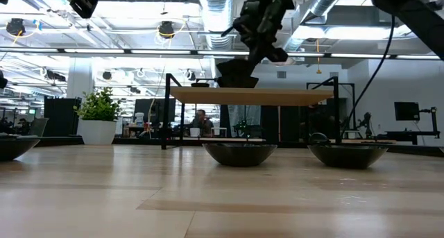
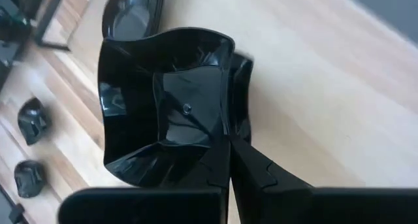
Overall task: Pick & Place Mini shaped plates
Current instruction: Stack the black distorted square plate on top of the black distorted square plates on the shelf
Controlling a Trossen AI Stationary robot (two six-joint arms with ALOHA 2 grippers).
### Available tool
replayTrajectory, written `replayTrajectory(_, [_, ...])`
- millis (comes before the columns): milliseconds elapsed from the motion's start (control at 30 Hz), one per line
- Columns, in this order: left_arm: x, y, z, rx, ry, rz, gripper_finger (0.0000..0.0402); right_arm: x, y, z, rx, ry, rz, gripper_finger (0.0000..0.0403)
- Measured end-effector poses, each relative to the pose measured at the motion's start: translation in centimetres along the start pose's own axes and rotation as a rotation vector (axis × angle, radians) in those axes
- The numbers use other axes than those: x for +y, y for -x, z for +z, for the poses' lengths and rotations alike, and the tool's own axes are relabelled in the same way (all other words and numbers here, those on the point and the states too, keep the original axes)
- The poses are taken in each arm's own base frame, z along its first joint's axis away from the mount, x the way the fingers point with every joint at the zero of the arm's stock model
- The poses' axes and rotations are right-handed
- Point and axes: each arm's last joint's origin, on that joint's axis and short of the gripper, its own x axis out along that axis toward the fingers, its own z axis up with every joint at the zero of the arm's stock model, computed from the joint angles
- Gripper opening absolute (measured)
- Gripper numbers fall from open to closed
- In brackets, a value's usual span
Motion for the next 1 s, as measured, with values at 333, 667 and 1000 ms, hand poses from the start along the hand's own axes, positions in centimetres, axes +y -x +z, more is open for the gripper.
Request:
replayTrajectory(333, [0.0, 0.0, 0.0, -0.003, -0.044, -0.001, 0.0090, -0.5, -1.5, 0.3, 0.048, 0.023, -0.013, 0.0000])
replayTrajectory(667, [0.8, -0.6, -1.5, 0.008, -0.070, 0.003, 0.0090, -0.5, -1.7, 0.2, 0.062, 0.039, -0.014, 0.0000])
replayTrajectory(1000, [1.4, -1.1, -2.5, -0.031, -0.038, -0.009, 0.0090, -0.5, -1.7, 0.3, 0.054, 0.050, -0.012, 0.0002])
